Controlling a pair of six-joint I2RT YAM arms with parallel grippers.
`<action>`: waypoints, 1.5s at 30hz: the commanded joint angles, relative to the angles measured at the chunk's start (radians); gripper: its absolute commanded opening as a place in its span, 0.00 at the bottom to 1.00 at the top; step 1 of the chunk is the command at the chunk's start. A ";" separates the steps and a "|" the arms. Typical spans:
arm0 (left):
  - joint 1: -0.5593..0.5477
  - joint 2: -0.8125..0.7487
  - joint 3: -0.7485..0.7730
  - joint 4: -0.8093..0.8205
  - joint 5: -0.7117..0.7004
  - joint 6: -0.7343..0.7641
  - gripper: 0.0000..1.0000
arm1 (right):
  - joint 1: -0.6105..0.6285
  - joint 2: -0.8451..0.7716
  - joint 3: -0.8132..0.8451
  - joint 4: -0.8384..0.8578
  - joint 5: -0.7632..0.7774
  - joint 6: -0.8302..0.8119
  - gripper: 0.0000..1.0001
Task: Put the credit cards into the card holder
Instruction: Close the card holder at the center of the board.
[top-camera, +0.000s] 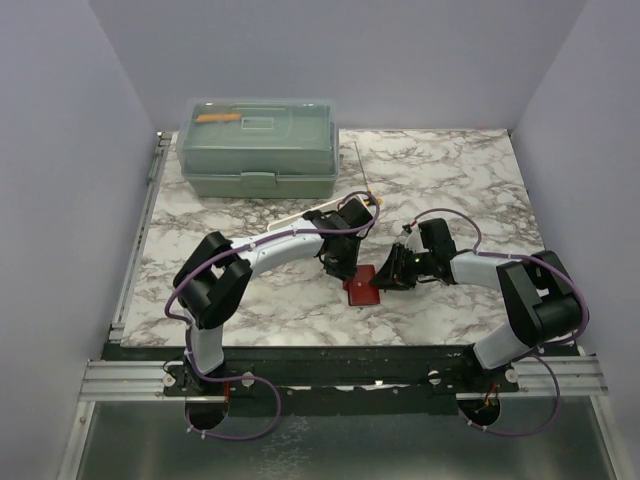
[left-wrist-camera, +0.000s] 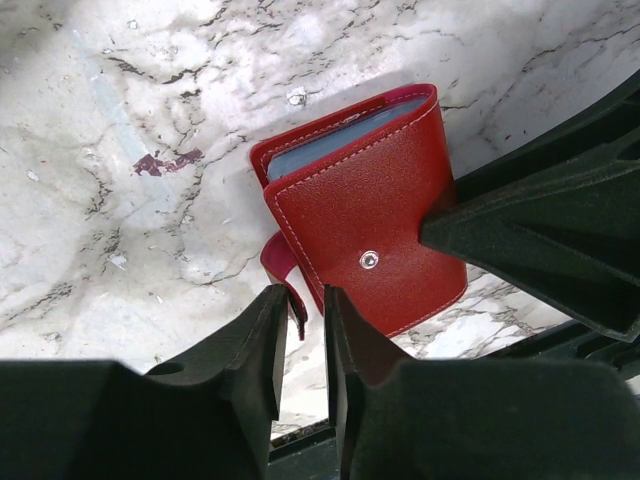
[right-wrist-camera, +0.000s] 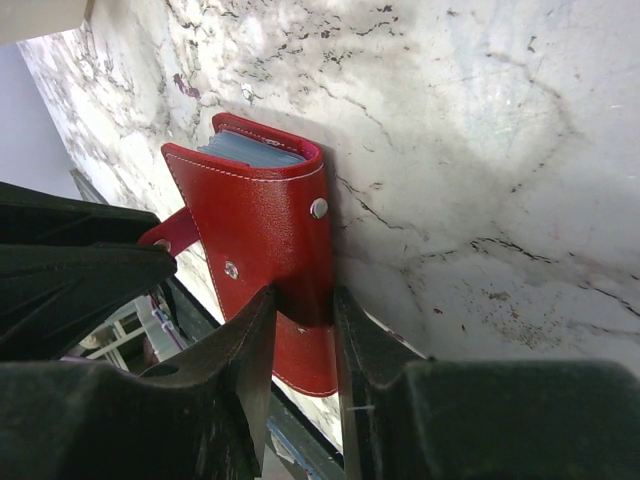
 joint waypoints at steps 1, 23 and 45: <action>-0.010 -0.049 0.015 -0.010 -0.002 -0.006 0.28 | 0.011 0.016 0.015 0.013 0.020 -0.006 0.29; -0.011 -0.042 -0.018 -0.015 -0.008 -0.019 0.23 | 0.028 0.033 0.025 0.008 0.020 -0.010 0.28; -0.011 -0.012 -0.003 -0.050 -0.041 0.002 0.00 | 0.041 0.047 0.036 0.007 0.022 -0.013 0.28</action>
